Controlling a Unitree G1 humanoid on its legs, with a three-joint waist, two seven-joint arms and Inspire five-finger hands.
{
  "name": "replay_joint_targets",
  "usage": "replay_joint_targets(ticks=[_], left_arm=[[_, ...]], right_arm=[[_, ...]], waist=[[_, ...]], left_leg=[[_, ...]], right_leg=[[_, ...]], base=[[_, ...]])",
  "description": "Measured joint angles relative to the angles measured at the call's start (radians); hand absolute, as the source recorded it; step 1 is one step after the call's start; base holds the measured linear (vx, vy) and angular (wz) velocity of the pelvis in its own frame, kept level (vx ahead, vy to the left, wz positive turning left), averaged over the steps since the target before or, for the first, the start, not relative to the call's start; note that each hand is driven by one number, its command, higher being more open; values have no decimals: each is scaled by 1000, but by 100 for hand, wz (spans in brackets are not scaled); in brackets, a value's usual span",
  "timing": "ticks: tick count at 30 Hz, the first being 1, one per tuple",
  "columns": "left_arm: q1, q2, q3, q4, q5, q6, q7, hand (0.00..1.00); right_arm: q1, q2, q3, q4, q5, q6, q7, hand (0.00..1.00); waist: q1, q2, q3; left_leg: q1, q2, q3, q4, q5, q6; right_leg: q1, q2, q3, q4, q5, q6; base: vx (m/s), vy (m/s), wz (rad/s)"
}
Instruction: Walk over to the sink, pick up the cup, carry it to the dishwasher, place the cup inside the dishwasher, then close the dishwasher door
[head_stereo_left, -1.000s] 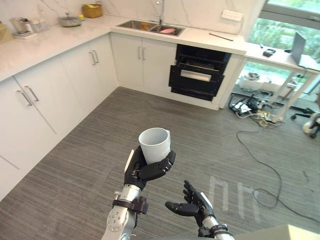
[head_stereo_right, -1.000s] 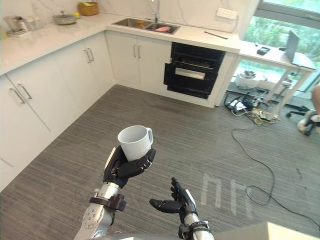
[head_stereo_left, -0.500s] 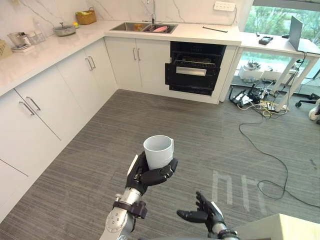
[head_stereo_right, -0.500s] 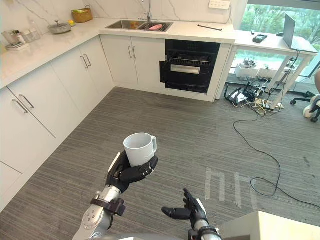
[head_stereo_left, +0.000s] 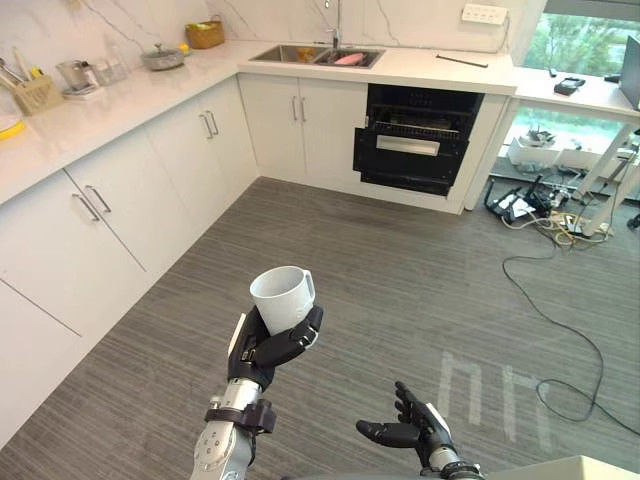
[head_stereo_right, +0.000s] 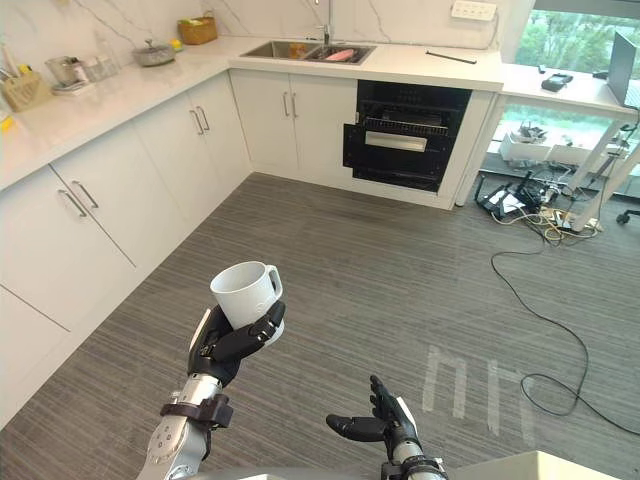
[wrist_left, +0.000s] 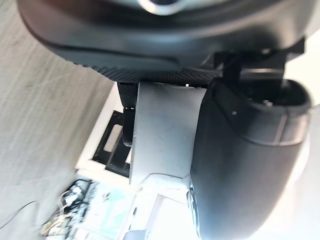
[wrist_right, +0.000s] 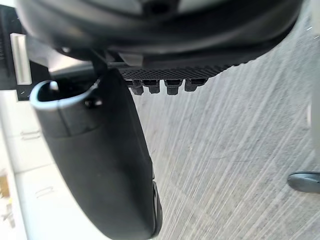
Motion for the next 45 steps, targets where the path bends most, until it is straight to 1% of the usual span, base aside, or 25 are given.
replay_joint_targets(ticks=[6, 10, 11, 14, 16, 18, 19, 21, 22, 24, 25, 27, 28, 31, 34, 35, 37, 38, 39, 40, 41, 42, 43, 44, 45], left_arm=[[17, -34, 24, -123, 0, -4, 0, 0], [22, -35, 46, -131, -19, -11, 0, 0], [24, -34, 48, -131, -20, -11, 0, 0], [23, -18, 48, -130, -41, -24, -1, 0], [14, -7, 43, -128, -51, -24, -1, 0], [-2, 15, 8, -119, -55, -23, -4, 0], [-1, 21, -10, -115, -55, -23, -11, 0], [10, 19, -34, -111, -55, -23, -41, 0], [20, 14, -42, -111, -54, -23, -45, 0], [74, -8, -61, -113, -57, -24, -47, 0], [87, -23, -78, -115, -56, -28, -48, 0], [107, -49, -93, -117, -53, -29, -49, 0], [112, -60, -100, -119, -54, -30, -50, 0], [101, -60, -109, -121, -54, -40, -64, 0], [63, -48, -108, -119, -54, -44, -68, 0], [48, -41, -108, -120, -54, -44, -67, 0], [32, -33, -107, -123, -54, -42, -61, 0], [25, -24, -105, -121, -54, -39, -53, 0], [13, -18, -95, -121, -54, -31, -47, 0], [-13, -20, -72, -121, -57, -21, -44, 0], [-22, -19, -60, -121, -57, -17, -41, 0], [-27, -10, -43, -120, -58, -5, -39, 0], [-28, -5, -44, -120, -59, -2, -39, 0], [-25, 4, -48, -119, -58, 2, -39, 0], [-22, 12, -47, -113, -58, 2, -40, 0]], right_arm=[[16, -3, -46, -103, -8, -3, 3, 100], [22, 18, -43, -141, -8, -21, 1, 100], [26, 29, -36, -141, -7, -29, -1, 100], [52, 55, -16, -143, -7, -51, 7, 100], [54, 58, -9, -157, -7, -55, 18, 100], [72, 54, -17, -191, 3, -60, 24, 100], [91, 52, -22, -212, 4, -62, 24, 100], [135, 32, -28, -276, 25, -65, 38, 100], [142, 25, -28, -294, 26, -64, 41, 100], [177, 9, -25, -361, 31, -64, 46, 100], [192, 4, -30, -411, 44, -65, 46, 100], [201, -15, -20, -473, 43, -65, 48, 100], [207, -18, -11, -504, 43, -65, 48, 100], [184, -15, -5, -507, 45, -65, 35, 100], [141, -24, -5, -468, 82, -65, 11, 100], [119, -26, -7, -430, 83, -65, -3, 100], [85, -42, -7, -347, 84, -65, -14, 100], [74, -38, -4, -288, 83, -65, -18, 100], [62, -28, 1, -268, 83, -63, -21, 100], [61, -23, 6, -265, 83, -63, -14, 100], [61, -20, 7, -265, 83, -63, -8, 100], [68, -10, 3, -266, 83, -63, 2, 100], [71, -6, 1, -266, 82, -63, 3, 100], [74, 4, -6, -265, 82, -63, 1, 100], [75, 11, -5, -260, 81, -63, 2, 100]], waist=[[8, -17, 14], [12, -34, 26], [11, -34, 37], [10, -46, 46], [9, -59, 62], [-15, -65, 72], [-25, -67, 70], [-30, -68, 65], [-30, -64, 63], [-30, -38, 32], [-43, -6, 16], [-36, 7, 25], [-22, 16, 23], [-1, 8, 18], [36, -16, 22], [41, -30, 23], [52, -31, 21], [64, -40, 5], [60, -60, 1], [51, -74, 6], [52, -84, 7], [51, -110, 0], [52, -115, 1], [52, -123, 5], [45, -133, 5]], left_leg=[[-117, -57, -39, 304, -192, 49], [-104, -87, -49, 338, -229, 84], [-85, -90, -61, 332, -234, 96], [-72, -86, -94, 311, -233, 111], [-67, -83, -102, 296, -232, 113], [-66, -84, -136, 295, -254, 103], [-58, -89, -156, 307, -272, 98], [-44, -94, -192, 378, -354, 90], [-29, -90, -197, 386, -377, 88], [17, -45, -182, 437, -431, 85], [-61, 2, -143, 673, -421, 85], [-153, 109, -49, 970, -289, 83], [-198, 174, -12, 1109, -270, 83], [-310, 209, 25, 1117, -340, 77], [-404, 130, 66, 775, -357, 57], [-424, 80, 58, 612, -303, 36], [-412, 20, 15, 362, -71, 18], [-392, 3, 29, 384, -1, 85], [-402, -8, 40, 432, -38, 93], [-428, -6, 49, 544, -136, 119], [-430, -7, 59, 587, -176, 125], [-409, -22, 84, 651, -256, 142], [-386, -27, 92, 660, -286, 146], [-328, -42, 98, 649, -338, 143], [-275, -56, 107, 633, -369, 146]], right_leg=[[-44, -108, -30, 231, -107, 57], [-186, -186, -49, 571, -46, 24], [-220, -188, -26, 639, -9, -4], [-290, -134, -26, 617, -106, 2], [-360, -92, -30, 549, -108, 2], [-428, -43, -15, 395, -62, 17], [-430, -34, -8, 332, -36, 9], [-418, -39, -23, 331, -6, -62], [-414, -39, -26, 361, -2, -67], [-371, -20, -68, 389, -35, -75], [-349, -7, -92, 416, -91, -83], [-265, 22, -108, 413, -144, -101], [-200, 44, -108, 397, -177, -108], [-80, 56, -103, 313, -217, -102], [19, 9, -65, 201, -203, -69], [63, -21, -50, 172, -186, -38], [124, -47, 34, 165, -178, -23], [149, -66, 93, 172, -181, -20], [150, -86, 112, 184, -175, -16], [148, -103, 139, 220, -155, 16], [147, -114, 148, 247, -146, 31], [118, -152, 151, 370, -102, 81], [99, -164, 150, 436, -68, 81], [41, -193, 141, 606, 34, 78], [-51, -228, 122, 796, 66, 63]], base=[[0, 110, 20], [35, 143, 13], [102, 117, 26], [112, 45, 23], [118, -8, 14], [178, -66, 53], [221, -100, 72], [352, -173, 57], [560, -254, 34], [553, -190, 30], [460, -131, 39], [575, -164, 14], [679, -135, -14], [546, -45, -16], [533, 100, -27], [729, 200, -27], [751, 293, -48], [667, 304, -44], [675, 302, -27], [500, 228, -4], [705, 324, -20], [556, 259, -24], [657, 297, -28], [515, 212, -25], [489, 191, -23]])
